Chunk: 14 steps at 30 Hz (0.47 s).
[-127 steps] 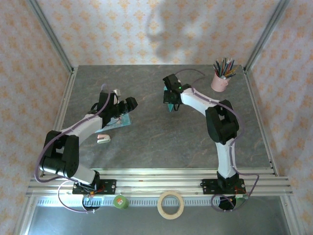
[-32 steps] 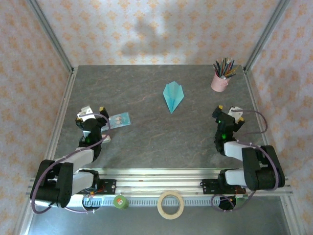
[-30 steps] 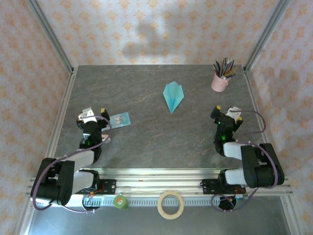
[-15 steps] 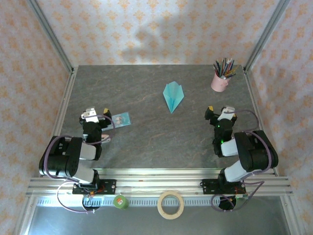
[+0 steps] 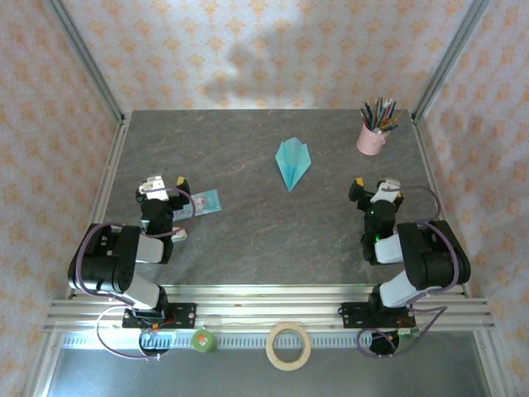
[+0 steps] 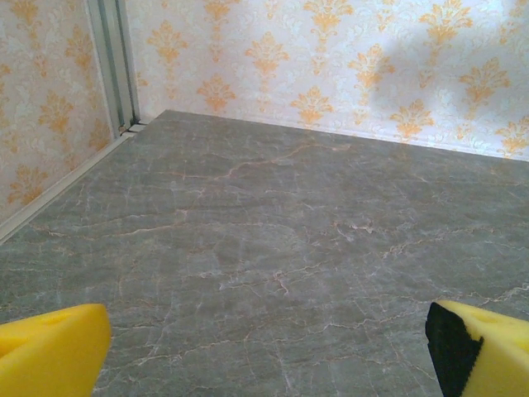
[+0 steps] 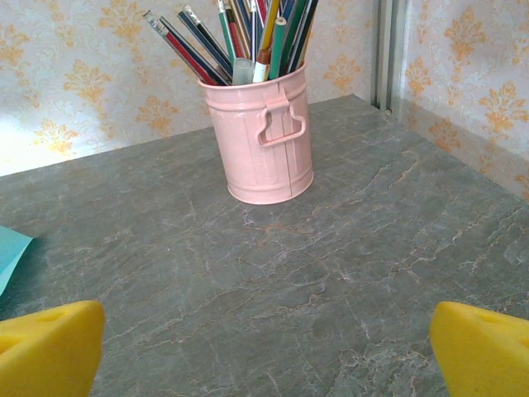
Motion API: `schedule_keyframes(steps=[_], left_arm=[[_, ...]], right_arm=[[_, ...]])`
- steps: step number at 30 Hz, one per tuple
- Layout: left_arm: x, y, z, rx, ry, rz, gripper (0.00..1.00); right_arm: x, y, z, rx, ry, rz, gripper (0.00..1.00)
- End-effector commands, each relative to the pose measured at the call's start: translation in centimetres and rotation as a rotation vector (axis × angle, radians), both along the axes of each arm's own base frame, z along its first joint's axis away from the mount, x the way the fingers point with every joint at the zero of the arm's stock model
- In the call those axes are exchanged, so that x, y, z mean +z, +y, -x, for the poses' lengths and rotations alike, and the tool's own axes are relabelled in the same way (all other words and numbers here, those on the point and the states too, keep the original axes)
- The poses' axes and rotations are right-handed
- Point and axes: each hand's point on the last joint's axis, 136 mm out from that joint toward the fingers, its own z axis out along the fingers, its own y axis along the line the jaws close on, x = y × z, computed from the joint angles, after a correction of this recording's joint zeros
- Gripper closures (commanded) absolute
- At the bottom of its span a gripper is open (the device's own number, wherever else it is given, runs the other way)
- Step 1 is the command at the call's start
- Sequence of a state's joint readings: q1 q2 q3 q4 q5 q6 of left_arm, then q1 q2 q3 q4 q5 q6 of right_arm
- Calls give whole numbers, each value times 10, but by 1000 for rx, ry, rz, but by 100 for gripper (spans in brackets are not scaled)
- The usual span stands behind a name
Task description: Fold a paper plane with a square sheet of paper (pick it up from the middle)
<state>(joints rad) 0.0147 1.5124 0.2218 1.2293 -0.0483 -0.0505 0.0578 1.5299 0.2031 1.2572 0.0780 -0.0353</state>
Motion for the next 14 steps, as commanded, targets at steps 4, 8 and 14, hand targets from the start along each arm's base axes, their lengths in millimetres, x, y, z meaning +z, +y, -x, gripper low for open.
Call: schedule_keyframes(steps=[4,8,14], left_arm=[[6,-4,-5,-21,-13,-18,1],[6,-5,-6,-19,-10,-22,1],[5,-5,-6,-19,-9,-21,1]], right_arm=[[10,0,-5,0,-33,-7,0],[9,0,-6,1,-33,-7,0],[11,1,-3,10,-39,-3,0]])
